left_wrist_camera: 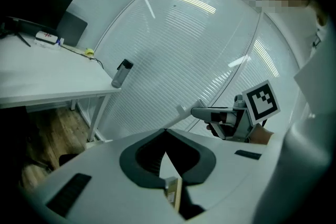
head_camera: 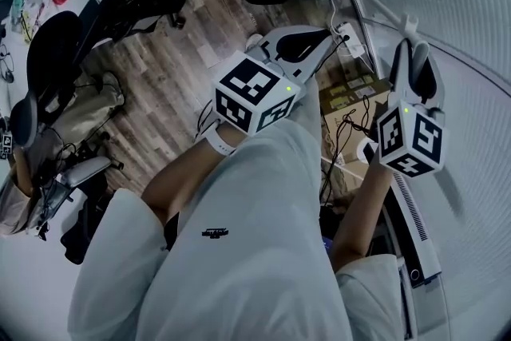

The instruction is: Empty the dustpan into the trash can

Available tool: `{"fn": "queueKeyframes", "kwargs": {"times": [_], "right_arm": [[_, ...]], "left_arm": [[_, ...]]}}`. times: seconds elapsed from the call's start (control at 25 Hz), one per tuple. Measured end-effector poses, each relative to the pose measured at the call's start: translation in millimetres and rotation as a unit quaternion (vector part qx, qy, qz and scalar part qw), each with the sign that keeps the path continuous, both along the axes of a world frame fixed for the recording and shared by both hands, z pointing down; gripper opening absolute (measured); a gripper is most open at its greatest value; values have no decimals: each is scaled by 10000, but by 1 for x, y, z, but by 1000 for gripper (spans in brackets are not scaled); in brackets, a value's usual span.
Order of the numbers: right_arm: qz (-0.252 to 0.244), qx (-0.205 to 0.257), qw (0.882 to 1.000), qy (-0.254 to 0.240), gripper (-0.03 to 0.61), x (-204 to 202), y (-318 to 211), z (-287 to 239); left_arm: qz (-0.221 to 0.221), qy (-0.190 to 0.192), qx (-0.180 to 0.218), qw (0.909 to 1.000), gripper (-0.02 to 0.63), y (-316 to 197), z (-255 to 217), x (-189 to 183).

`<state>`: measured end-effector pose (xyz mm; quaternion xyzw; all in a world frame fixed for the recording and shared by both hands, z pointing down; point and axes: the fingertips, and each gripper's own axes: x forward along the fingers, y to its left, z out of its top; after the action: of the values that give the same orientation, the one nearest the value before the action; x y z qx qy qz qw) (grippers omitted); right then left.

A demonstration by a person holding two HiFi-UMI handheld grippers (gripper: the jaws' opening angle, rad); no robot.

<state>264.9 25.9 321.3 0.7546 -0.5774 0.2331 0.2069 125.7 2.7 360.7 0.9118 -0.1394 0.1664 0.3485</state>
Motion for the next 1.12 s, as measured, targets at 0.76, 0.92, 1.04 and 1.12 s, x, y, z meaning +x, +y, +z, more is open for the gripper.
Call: {"fn": "queueKeyframes", "kwargs": {"times": [0.76, 0.92, 1.04, 1.12], "right_arm": [[188, 370, 9989, 210, 115, -24, 28, -65], [186, 433, 9987, 179, 115, -29, 27, -75], [143, 452, 9987, 179, 115, -33, 26, -80], [117, 453, 9987, 178, 115, -37, 24, -82]], "left_arm": [[908, 61, 1211, 9885, 121, 28, -16, 57], [1118, 265, 1516, 9817, 121, 28, -20, 72], [1367, 383, 1764, 9740, 120, 27, -22, 84], [1495, 413, 1916, 9691, 129, 24, -24, 90]]}}
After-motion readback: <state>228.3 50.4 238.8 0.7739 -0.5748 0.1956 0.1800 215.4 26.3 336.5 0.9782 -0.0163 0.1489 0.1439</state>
